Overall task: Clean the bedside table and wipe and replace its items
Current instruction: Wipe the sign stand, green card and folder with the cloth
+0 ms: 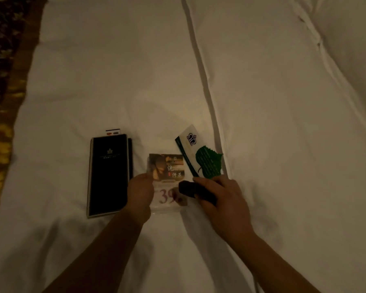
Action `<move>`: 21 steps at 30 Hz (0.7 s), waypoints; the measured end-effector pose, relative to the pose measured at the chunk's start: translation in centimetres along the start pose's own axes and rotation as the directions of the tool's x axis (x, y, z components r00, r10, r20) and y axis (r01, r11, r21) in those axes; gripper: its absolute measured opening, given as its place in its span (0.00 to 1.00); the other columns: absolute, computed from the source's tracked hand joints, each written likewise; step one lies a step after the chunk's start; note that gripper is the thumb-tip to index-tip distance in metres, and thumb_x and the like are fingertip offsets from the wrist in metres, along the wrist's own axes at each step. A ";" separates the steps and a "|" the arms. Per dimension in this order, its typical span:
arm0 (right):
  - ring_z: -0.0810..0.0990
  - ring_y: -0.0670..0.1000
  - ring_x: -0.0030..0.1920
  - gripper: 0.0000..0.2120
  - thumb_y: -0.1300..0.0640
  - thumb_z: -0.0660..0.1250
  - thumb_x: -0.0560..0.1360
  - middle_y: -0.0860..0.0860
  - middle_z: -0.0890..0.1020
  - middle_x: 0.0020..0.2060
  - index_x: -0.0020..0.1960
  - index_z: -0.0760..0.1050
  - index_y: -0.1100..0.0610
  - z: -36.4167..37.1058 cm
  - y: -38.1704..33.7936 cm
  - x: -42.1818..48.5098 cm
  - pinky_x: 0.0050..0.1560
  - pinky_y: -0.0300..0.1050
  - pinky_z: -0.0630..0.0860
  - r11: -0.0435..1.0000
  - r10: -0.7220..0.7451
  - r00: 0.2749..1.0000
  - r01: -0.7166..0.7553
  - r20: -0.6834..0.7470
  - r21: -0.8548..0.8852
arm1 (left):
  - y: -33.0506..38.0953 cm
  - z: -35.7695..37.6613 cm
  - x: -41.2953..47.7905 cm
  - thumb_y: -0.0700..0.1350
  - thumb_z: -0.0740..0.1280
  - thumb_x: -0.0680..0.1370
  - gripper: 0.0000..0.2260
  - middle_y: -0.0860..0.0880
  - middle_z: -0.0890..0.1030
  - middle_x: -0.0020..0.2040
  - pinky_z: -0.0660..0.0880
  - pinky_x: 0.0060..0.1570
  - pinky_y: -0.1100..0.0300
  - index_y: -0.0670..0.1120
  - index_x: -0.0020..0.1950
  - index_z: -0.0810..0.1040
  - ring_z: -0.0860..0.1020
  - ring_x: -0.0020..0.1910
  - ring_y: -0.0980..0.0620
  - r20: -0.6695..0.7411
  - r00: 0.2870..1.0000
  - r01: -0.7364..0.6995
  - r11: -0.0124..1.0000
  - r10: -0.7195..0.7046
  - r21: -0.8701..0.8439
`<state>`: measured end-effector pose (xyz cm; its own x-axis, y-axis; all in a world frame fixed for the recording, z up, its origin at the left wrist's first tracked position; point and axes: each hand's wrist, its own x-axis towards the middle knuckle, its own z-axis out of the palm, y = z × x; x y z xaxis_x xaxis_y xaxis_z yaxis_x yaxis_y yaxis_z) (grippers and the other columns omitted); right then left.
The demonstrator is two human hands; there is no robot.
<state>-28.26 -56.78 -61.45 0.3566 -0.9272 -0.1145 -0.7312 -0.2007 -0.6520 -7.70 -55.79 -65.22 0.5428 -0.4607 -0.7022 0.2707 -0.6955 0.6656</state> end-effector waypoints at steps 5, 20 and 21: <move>0.71 0.53 0.50 0.18 0.52 0.66 0.75 0.50 0.76 0.50 0.63 0.76 0.38 3.2 -4.6 1.2 0.46 0.48 0.71 0.967 -0.203 0.968 0.221 0.144 -0.124 | -1.0 -1.7 -2.5 0.40 0.61 0.82 0.09 0.44 0.82 0.42 0.77 0.44 0.57 0.42 0.45 0.80 0.79 0.45 0.46 0.024 0.989 -0.143 0.983 0.147 -0.112; 0.72 0.51 0.45 0.15 0.48 0.72 0.67 0.49 0.77 0.44 0.54 0.80 0.44 4.9 -5.9 -0.3 0.39 0.45 0.72 0.934 -0.217 0.967 0.245 0.131 -0.261 | -1.8 -3.4 -5.5 0.41 0.60 0.83 0.11 0.37 0.84 0.46 0.79 0.42 0.53 0.36 0.53 0.80 0.82 0.44 0.42 0.181 0.980 -0.044 0.977 0.083 -0.208; 0.73 0.52 0.45 0.15 0.49 0.73 0.67 0.50 0.78 0.44 0.54 0.81 0.46 4.6 -5.5 0.6 0.39 0.45 0.72 0.941 -0.180 0.981 0.193 0.072 -0.279 | -1.9 -3.7 -5.6 0.41 0.60 0.82 0.11 0.36 0.83 0.46 0.78 0.43 0.52 0.35 0.53 0.80 0.82 0.45 0.40 0.185 0.978 -0.051 0.975 0.092 -0.217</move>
<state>-21.35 -54.74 -61.37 0.5231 -0.8509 -0.0490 -0.7812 -0.4557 -0.4266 -8.28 -49.85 -61.59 0.4089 -0.6170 -0.6724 0.4084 -0.5352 0.7394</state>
